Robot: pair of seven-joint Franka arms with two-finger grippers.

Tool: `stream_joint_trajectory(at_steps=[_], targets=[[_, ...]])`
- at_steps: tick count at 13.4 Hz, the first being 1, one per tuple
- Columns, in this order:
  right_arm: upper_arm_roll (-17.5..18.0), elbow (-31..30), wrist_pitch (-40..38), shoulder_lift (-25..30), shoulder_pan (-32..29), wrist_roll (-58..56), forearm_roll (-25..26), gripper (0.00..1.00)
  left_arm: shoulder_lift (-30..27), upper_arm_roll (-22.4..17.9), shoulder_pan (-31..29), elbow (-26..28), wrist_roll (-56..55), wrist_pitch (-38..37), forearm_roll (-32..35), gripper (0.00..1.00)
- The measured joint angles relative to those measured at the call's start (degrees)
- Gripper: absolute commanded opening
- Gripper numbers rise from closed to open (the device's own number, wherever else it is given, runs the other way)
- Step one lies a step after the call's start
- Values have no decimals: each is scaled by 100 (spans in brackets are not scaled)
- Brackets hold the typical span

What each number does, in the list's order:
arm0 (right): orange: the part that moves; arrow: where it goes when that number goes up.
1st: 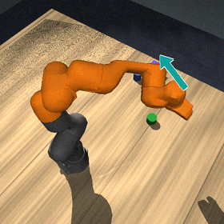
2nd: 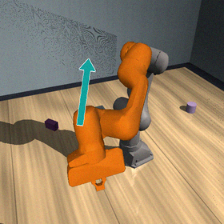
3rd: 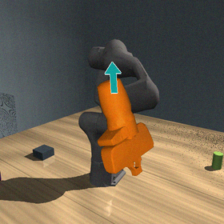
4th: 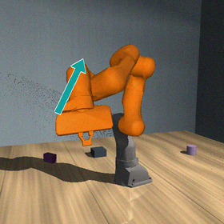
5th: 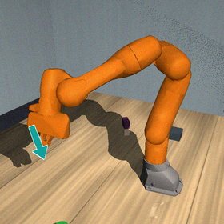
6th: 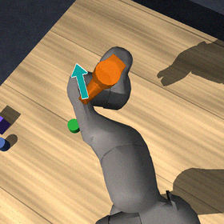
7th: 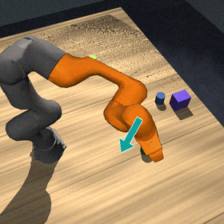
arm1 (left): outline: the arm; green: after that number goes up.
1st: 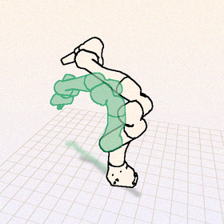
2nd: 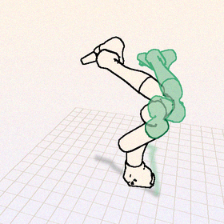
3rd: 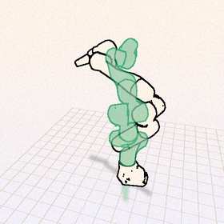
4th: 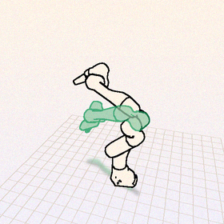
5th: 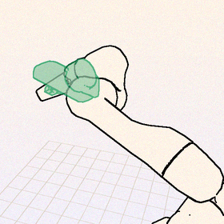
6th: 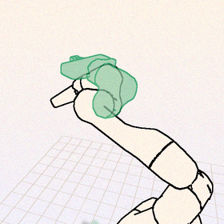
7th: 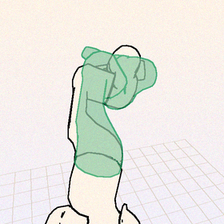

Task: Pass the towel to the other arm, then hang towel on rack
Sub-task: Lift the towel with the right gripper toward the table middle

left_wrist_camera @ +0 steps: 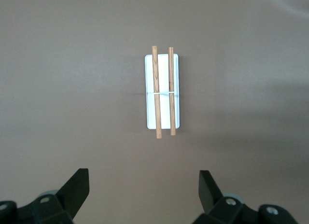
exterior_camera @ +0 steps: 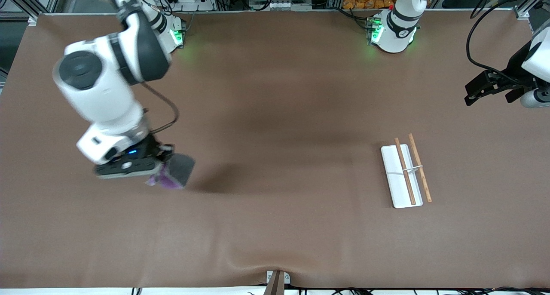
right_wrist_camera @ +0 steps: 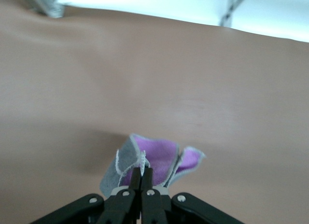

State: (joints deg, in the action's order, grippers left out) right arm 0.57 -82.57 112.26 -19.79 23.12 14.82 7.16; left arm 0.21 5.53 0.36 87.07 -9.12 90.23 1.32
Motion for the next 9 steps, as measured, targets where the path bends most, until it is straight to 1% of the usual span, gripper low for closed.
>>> stream_joint_trajectory(at_steps=[4,9], targets=[[6,314,128,-18,1120,88,3,0,27,4,5,15,0,-6,0,100],[23,417,843,-85,2124,93,2,0,117,62,53,81,0,-59,-4,100]])
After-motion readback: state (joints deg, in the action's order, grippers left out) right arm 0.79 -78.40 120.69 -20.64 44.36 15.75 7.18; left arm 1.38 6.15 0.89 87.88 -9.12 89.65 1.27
